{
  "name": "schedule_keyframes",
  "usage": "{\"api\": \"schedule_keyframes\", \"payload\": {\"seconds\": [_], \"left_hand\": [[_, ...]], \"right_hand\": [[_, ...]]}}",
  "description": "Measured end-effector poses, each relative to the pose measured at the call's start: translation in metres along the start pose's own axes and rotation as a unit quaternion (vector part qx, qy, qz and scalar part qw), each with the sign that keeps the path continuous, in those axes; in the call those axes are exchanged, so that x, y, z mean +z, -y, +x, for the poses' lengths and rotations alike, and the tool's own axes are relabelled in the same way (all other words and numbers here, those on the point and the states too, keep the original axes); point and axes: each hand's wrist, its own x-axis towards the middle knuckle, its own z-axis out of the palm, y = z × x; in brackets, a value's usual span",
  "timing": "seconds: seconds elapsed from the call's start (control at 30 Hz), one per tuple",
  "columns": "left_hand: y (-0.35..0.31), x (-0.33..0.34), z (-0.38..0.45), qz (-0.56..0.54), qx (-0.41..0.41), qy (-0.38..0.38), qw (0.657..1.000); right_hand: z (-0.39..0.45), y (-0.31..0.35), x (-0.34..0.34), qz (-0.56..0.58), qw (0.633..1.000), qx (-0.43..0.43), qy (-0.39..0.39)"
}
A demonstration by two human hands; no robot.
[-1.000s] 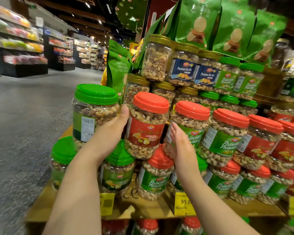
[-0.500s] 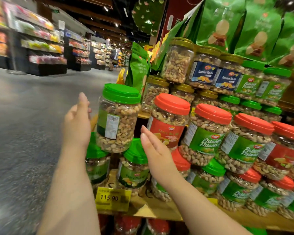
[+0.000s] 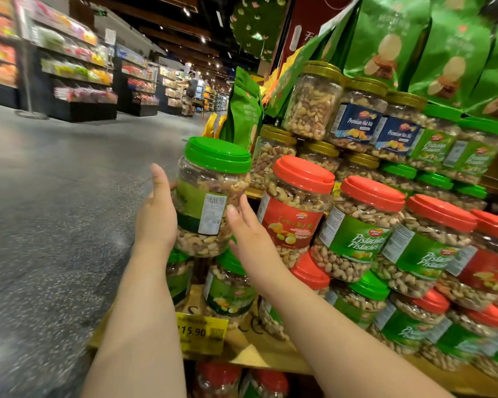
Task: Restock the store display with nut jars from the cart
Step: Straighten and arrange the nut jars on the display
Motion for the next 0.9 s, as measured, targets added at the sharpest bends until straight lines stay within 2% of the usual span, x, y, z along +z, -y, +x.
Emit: {"api": "schedule_keyframes", "payload": {"seconds": [0.17, 0.27, 0.37, 0.57, 0.73, 0.9], "left_hand": [[-0.012, -0.015, -0.002, 0.004, 0.008, -0.01, 1.0], [-0.014, -0.017, 0.004, -0.025, -0.01, -0.015, 1.0], [-0.011, -0.013, 0.003, -0.011, -0.009, -0.013, 1.0], [-0.001, 0.005, -0.001, -0.032, -0.036, 0.035, 0.998], [-0.004, -0.006, -0.002, -0.061, -0.016, 0.01, 0.998], [-0.002, -0.011, 0.003, -0.037, -0.019, -0.005, 0.999]], "right_hand": [[0.009, 0.0, -0.009, -0.054, 0.998, -0.031, -0.008], [0.015, 0.001, -0.01, -0.023, 0.999, 0.019, -0.03], [0.003, -0.003, -0.008, -0.022, 0.998, -0.007, -0.058], [-0.014, -0.006, 0.006, 0.034, 0.999, -0.024, -0.008], [0.003, -0.006, -0.001, 0.086, 0.996, -0.007, -0.01], [0.021, -0.015, -0.004, 0.036, 0.999, -0.032, -0.017]]}}
